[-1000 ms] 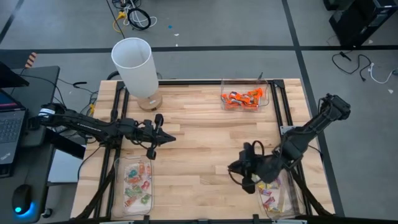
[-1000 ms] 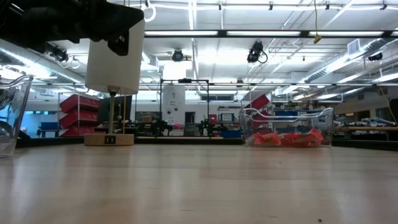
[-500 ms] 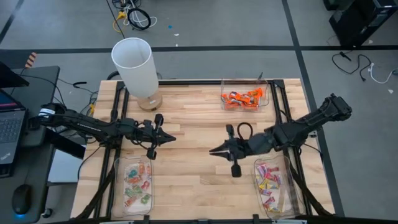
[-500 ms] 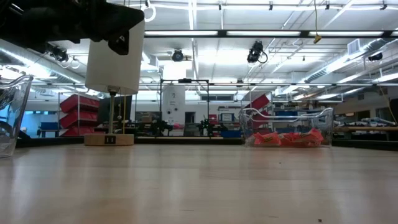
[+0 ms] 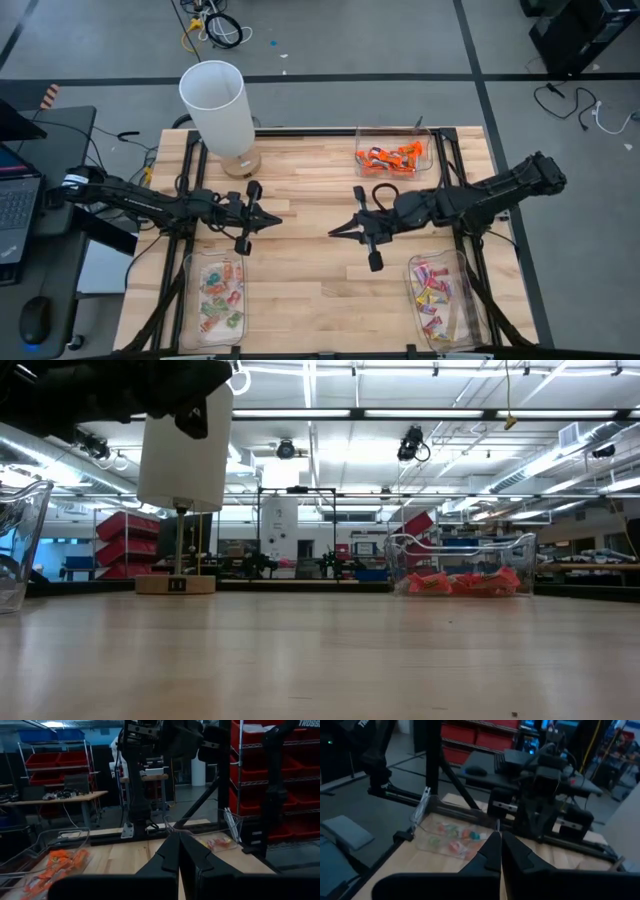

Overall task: Sort candy
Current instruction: Move the bottom left transparent bin to the middle left of the table

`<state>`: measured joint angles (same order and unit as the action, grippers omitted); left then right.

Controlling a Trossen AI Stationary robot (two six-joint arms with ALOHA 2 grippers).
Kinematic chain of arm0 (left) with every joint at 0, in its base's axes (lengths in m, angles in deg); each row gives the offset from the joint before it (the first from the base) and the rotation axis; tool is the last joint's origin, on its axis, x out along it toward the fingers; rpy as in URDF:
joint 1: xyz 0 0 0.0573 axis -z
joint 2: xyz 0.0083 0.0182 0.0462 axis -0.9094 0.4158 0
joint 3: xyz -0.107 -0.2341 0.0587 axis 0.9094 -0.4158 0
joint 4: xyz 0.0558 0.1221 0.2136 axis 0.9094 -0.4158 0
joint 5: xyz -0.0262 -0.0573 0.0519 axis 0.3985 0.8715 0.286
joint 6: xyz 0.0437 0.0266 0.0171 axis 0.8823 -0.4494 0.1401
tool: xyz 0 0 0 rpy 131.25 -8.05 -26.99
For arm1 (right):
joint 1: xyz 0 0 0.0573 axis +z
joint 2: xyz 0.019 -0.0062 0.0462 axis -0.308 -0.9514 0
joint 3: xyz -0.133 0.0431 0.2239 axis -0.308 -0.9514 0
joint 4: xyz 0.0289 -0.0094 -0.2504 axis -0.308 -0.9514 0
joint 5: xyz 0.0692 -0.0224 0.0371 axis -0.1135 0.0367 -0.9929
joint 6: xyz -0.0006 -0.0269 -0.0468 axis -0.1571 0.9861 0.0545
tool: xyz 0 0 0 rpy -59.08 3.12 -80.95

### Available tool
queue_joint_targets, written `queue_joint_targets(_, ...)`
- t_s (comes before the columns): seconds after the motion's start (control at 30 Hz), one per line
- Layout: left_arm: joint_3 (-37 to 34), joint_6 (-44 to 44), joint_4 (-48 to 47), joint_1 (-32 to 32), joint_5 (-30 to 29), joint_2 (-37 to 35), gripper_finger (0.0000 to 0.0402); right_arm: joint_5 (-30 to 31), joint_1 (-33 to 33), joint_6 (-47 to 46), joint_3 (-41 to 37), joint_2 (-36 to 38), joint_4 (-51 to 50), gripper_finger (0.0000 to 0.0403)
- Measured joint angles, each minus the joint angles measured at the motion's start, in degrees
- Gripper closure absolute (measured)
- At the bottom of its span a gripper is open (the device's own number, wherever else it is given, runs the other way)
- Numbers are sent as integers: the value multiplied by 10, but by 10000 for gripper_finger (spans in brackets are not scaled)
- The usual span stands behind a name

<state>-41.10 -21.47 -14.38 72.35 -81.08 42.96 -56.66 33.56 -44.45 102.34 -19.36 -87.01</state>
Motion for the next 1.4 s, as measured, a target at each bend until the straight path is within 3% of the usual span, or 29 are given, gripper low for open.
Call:
queue_joint_targets(0.67,0,14,-2,0,-4,-29,397,-17,-28,59,0,3,27,403)
queue_joint_targets(0.93,0,10,-22,0,37,-86,397,-9,-40,56,0,5,24,403)
queue_joint_targets(1.13,0,-26,-111,0,42,-142,397,83,-41,42,0,34,-35,403)
queue_joint_targets(1.3,1,-99,-214,0,98,-197,397,90,-41,18,0,56,-67,403)
queue_joint_targets(1.4,24,-131,-323,0,148,-219,397,90,-41,16,0,58,-77,403)
